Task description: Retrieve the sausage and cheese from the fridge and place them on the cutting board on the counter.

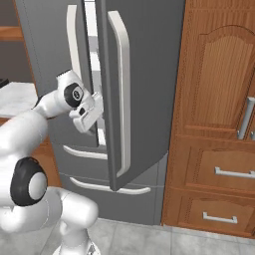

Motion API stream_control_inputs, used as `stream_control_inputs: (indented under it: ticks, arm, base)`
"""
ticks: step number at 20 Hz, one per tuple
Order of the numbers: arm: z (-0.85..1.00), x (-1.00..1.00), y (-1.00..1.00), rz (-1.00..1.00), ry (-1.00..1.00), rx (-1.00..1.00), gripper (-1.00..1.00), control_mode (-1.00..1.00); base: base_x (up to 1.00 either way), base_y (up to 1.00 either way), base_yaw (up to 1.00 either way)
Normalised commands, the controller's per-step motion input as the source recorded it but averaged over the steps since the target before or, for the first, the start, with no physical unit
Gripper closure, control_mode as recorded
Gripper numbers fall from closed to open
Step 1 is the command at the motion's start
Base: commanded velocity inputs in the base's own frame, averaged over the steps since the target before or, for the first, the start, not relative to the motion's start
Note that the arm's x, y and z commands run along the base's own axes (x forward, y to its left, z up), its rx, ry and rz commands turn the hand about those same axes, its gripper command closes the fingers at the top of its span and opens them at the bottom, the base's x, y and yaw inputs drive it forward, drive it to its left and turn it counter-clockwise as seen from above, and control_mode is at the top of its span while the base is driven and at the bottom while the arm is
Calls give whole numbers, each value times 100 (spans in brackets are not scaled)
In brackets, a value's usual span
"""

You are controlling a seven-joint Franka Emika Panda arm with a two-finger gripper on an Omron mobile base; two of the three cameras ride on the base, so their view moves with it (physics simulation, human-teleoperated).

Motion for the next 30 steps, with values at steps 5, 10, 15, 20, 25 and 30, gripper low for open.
stream_control_inputs:
  ticks: [5, 10, 15, 20, 25, 30]
  arm:
    - [-20, 0, -59, -25, -16, 0, -100, -100]
    - [-16, -5, -64, -25, -15, 0, -100, -100]
    - [-4, 0, -74, -26, -2, 0, -100, -100]
    - [0, 0, -78, -26, 0, 0, -100, -100]
    - [0, -2, -80, -26, 0, 1, -100, -100]
    - [0, -2, -80, -26, 0, 2, -100, -100]
  base:
    - [0, 0, 0]
    - [0, 0, 0]
    - [0, 0, 0]
    - [0, 0, 0]
    - [0, 0, 0]
    - [0, 0, 0]
